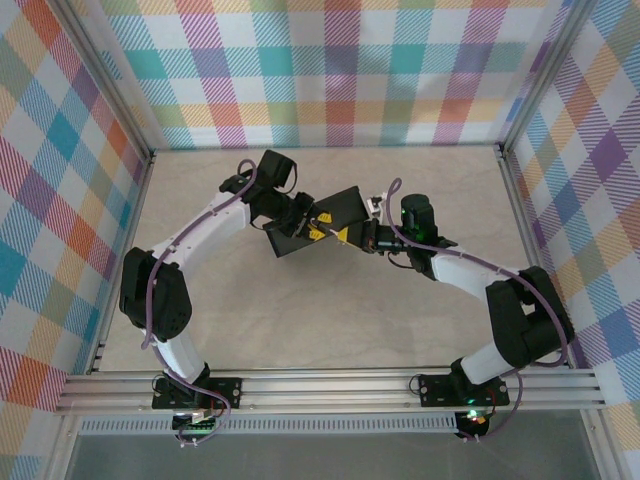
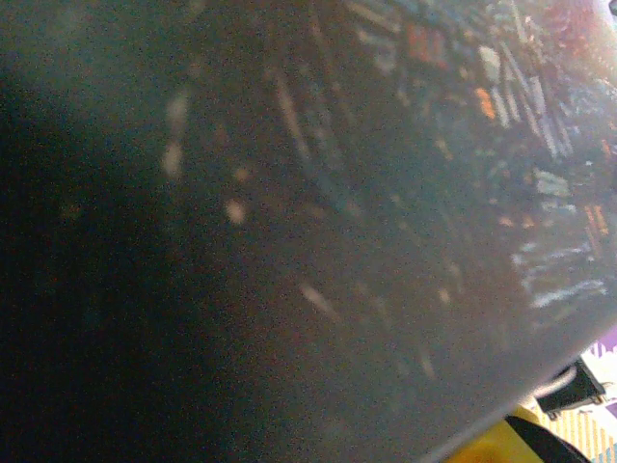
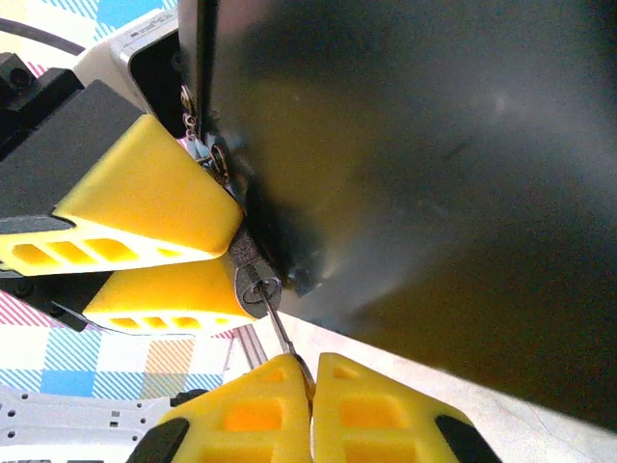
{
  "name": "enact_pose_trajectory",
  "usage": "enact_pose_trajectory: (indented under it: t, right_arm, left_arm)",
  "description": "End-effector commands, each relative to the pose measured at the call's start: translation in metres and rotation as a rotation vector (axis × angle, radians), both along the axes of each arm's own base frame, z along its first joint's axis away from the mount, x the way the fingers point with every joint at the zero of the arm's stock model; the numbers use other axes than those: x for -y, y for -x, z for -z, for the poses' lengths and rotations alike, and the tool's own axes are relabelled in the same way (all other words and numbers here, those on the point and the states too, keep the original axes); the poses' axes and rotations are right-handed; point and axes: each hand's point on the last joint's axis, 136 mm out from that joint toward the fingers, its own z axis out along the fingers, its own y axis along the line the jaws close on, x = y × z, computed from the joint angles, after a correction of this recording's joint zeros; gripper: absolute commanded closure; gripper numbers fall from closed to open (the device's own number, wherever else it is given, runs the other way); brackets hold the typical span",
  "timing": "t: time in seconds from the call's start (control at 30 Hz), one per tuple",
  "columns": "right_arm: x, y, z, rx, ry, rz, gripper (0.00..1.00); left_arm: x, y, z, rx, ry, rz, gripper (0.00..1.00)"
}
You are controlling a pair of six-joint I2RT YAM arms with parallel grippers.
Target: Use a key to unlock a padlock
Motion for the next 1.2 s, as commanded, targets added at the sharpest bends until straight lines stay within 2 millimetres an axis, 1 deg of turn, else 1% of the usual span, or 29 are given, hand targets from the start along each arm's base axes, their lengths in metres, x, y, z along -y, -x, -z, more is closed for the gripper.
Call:
enact_pose_trajectory:
  t: [0.0,0.17,0.3,0.37,0.4,0.53,0.63,0.8,0.93,1.17]
  right_arm:
    - [-0.011,-0.013,-0.022,0.072,-0.054,-0.008,0.92]
    - [-0.018,-0.020,-0.037,0.074,-0.082,-0.024,0.92]
    - [-0.019,-0.020,-0.042,0.064,-0.083,-0.034,0.92]
    - [-0.017,-0.017,-0.036,0.042,-0.055,-0.033,0.93]
    - [-0.015,-0.016,-0.028,0.023,-0.026,-0.025,0.93]
    - [-0.002,-0.011,-0.009,-0.035,0.024,-0.002,0.94]
    - [0.006,-0.002,0.003,-0.057,0.062,-0.004,0.94]
    - [0.014,0.012,0.005,-0.060,0.069,0.005,0.93]
    - [0.017,0.016,0.006,-0.064,0.067,0.018,0.93]
    - [0.009,0.016,-0.012,-0.012,-0.025,-0.012,0.92]
  left_arm:
    - [0.015,0.021,-0.059,0.108,0.138,0.128,0.96]
    - [0.012,0.026,-0.054,0.094,0.120,0.133,0.96]
    - [0.012,0.025,-0.051,0.088,0.117,0.129,0.96]
    - [0.011,0.023,-0.052,0.088,0.118,0.124,0.96]
    - [0.010,0.021,-0.052,0.089,0.114,0.117,0.97]
    - [-0.001,0.013,-0.053,0.091,0.110,0.086,0.97]
    - [-0.009,0.008,-0.054,0.094,0.106,0.069,0.96]
    - [-0.015,0.006,-0.052,0.087,0.101,0.060,0.97]
    - [-0.014,0.005,-0.052,0.083,0.102,0.059,0.96]
    - [-0.014,0.005,-0.052,0.079,0.102,0.058,0.96]
